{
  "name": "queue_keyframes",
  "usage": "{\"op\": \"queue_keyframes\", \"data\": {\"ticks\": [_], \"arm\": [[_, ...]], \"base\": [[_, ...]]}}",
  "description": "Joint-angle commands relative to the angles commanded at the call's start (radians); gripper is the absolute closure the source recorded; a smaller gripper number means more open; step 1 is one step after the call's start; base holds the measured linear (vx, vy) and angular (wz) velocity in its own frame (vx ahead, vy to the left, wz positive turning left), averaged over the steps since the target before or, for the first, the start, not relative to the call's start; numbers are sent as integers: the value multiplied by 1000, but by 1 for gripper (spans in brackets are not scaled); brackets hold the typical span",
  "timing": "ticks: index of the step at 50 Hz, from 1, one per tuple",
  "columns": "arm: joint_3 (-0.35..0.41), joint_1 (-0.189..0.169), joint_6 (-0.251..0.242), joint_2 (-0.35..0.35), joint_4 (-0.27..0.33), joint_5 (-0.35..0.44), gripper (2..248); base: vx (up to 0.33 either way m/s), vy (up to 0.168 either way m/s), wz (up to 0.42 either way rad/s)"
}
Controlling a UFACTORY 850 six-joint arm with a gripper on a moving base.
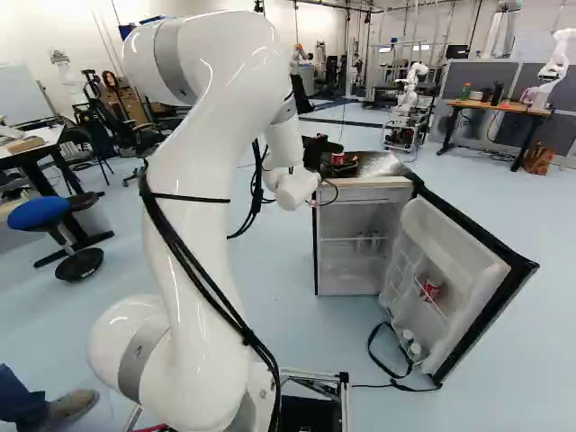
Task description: Grab a drink from the fridge
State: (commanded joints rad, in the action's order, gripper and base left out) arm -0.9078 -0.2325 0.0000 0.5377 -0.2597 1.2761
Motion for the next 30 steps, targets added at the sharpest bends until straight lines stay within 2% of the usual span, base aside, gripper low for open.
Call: {"op": "queue_keyframes", "data": {"ticks": [18,30], "arm": [[69,-36,0,-89,0,-7,3],[93,-69,0,-132,0,-62,3]], "base": [[0,0,0],[0,0,0]]}}
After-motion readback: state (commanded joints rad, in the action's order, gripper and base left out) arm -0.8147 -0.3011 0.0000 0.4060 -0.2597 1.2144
